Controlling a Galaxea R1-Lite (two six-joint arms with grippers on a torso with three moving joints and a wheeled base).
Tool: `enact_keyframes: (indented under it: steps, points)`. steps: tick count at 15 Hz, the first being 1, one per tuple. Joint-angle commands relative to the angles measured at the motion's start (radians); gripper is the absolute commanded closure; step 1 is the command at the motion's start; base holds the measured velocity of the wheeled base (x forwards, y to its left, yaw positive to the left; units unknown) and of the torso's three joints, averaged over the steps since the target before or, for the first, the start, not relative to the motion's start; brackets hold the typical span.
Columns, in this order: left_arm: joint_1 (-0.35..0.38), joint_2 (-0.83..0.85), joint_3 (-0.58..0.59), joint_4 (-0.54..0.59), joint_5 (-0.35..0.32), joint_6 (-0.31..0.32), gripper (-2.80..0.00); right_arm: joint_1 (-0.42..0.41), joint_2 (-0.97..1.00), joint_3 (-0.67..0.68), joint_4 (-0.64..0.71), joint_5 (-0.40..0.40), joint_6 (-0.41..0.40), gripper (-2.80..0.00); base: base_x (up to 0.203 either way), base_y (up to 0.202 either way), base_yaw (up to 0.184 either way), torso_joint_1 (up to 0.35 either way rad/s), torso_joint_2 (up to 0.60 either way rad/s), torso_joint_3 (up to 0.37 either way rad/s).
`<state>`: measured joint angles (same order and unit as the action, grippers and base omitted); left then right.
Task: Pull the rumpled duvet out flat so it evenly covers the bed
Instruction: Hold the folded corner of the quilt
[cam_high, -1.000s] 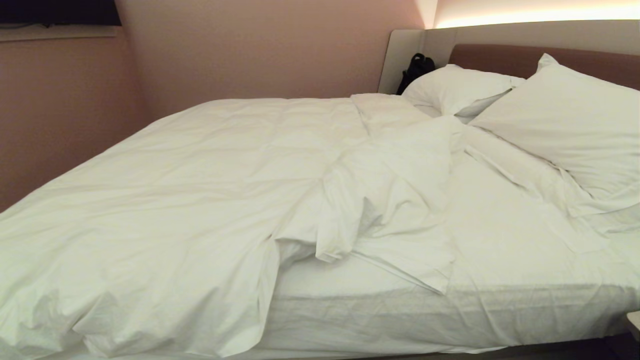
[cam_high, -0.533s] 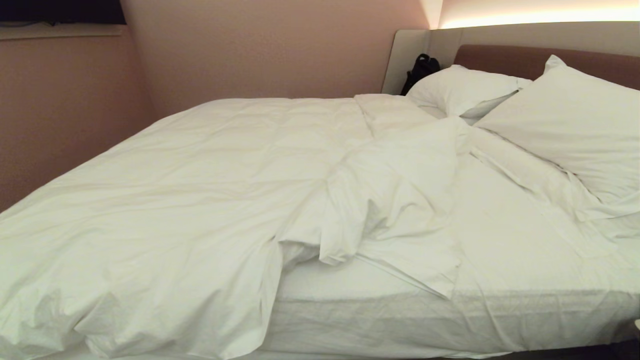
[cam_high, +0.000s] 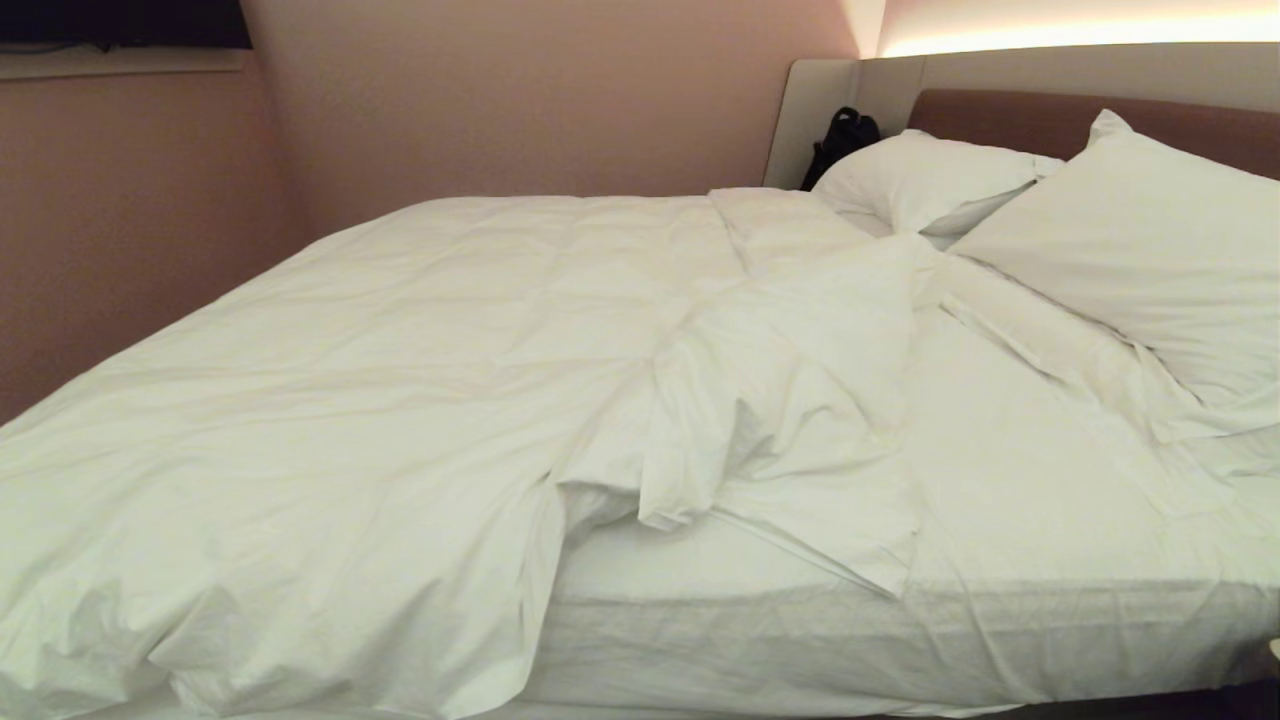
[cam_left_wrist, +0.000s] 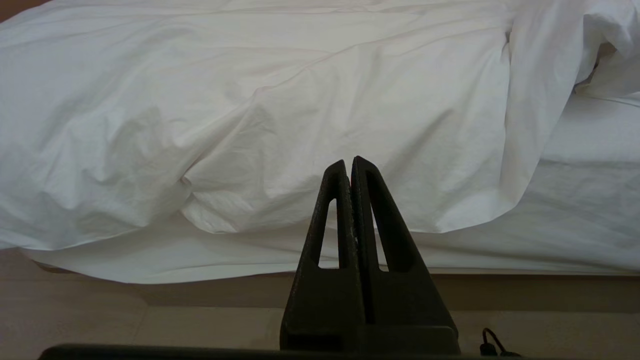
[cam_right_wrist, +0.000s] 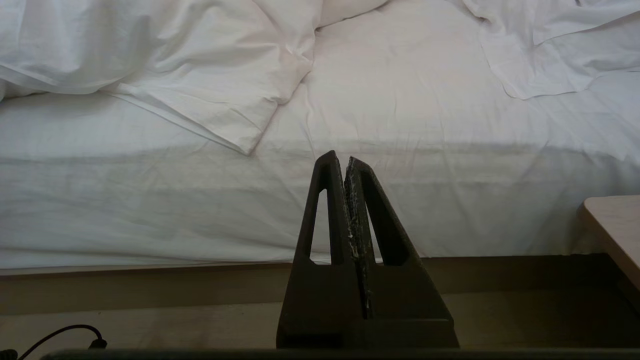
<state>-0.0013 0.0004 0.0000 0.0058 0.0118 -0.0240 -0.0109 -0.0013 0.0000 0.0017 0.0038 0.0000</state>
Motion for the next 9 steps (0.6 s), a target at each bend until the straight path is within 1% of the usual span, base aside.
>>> enact_keyframes:
  steps: [1,6,7,9]
  points:
    - [0.0,0.0,0.0,0.0,0.0,-0.001,0.0,0.0,0.001,0.0,0.0,0.001,0.0,0.0,0.0,0.0,0.0,0.0,0.0,0.0]
    - [0.0,0.0,0.0,0.0,0.0,-0.001,0.0,0.0,0.001,0.0,0.0,0.001,0.0,0.0,0.0,0.0,0.0,0.0,0.0,0.0]
    - [0.0,0.0,0.0,0.0,0.0,-0.001,0.0,0.0,0.003,0.0,0.002,0.002,-0.012,0.0,0.0,0.0,0.0,0.0,0.0,0.0]
    - [0.0,0.0,0.0,0.0,0.0,-0.001,0.0,0.0,0.001,0.0,0.001,0.001,-0.003,0.0,0.0,0.0,0.0,0.0,0.0,0.0]
